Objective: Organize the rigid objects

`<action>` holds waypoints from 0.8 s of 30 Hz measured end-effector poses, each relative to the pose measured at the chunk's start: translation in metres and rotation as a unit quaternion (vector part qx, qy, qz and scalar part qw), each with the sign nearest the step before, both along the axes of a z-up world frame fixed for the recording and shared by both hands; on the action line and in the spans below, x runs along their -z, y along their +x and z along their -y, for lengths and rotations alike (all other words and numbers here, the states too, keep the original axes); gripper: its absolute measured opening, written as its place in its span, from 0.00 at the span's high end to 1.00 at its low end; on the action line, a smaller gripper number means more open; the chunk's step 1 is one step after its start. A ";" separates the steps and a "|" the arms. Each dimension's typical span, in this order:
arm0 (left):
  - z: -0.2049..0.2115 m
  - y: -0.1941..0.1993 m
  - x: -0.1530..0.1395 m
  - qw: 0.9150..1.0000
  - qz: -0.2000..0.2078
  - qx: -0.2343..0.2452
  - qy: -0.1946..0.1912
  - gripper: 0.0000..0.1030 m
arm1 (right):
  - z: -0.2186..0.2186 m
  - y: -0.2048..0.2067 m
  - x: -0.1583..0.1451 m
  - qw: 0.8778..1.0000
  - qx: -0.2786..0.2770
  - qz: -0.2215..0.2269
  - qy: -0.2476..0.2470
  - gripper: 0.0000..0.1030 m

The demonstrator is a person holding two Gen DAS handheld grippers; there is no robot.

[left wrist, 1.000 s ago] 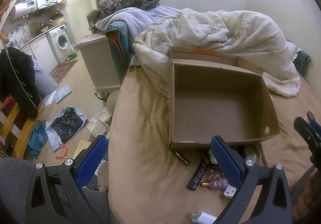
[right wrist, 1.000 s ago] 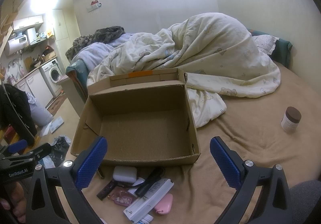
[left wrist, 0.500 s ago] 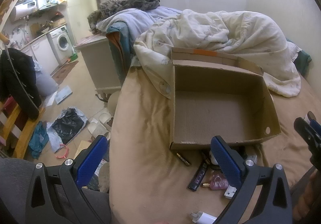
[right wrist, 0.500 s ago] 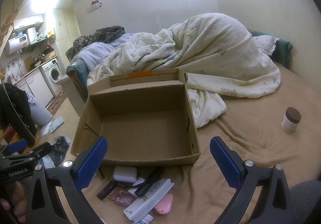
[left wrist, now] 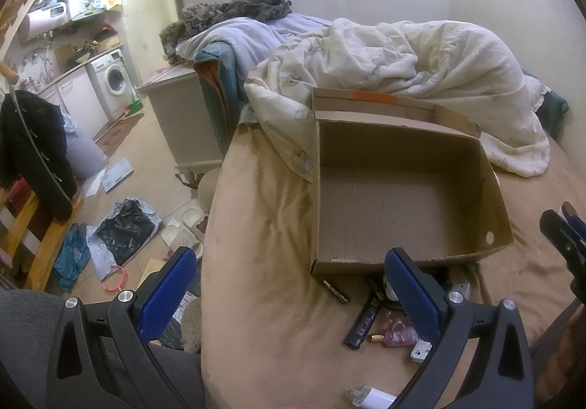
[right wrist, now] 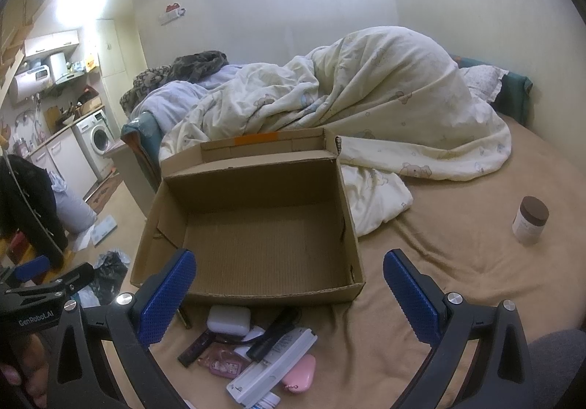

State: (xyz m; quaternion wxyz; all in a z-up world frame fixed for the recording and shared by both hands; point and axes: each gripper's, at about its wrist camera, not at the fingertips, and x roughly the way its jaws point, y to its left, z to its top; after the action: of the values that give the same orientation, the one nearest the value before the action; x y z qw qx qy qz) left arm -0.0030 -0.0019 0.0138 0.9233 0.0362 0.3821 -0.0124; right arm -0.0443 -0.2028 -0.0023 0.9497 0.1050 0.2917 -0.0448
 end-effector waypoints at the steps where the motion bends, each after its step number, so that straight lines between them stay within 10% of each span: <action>1: 0.000 0.000 0.000 1.000 0.000 0.000 0.000 0.01 | 0.000 0.000 0.000 1.000 0.000 0.000 0.000 0.00; 24: -0.001 0.001 -0.003 1.000 0.003 -0.003 0.000 0.01 | 0.000 0.000 0.000 1.000 0.000 0.001 0.000 0.00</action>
State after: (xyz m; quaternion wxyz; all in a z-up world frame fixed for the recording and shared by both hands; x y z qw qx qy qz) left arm -0.0024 -0.0009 0.0168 0.9246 0.0354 0.3792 -0.0093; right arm -0.0442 -0.2030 -0.0025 0.9498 0.1053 0.2912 -0.0442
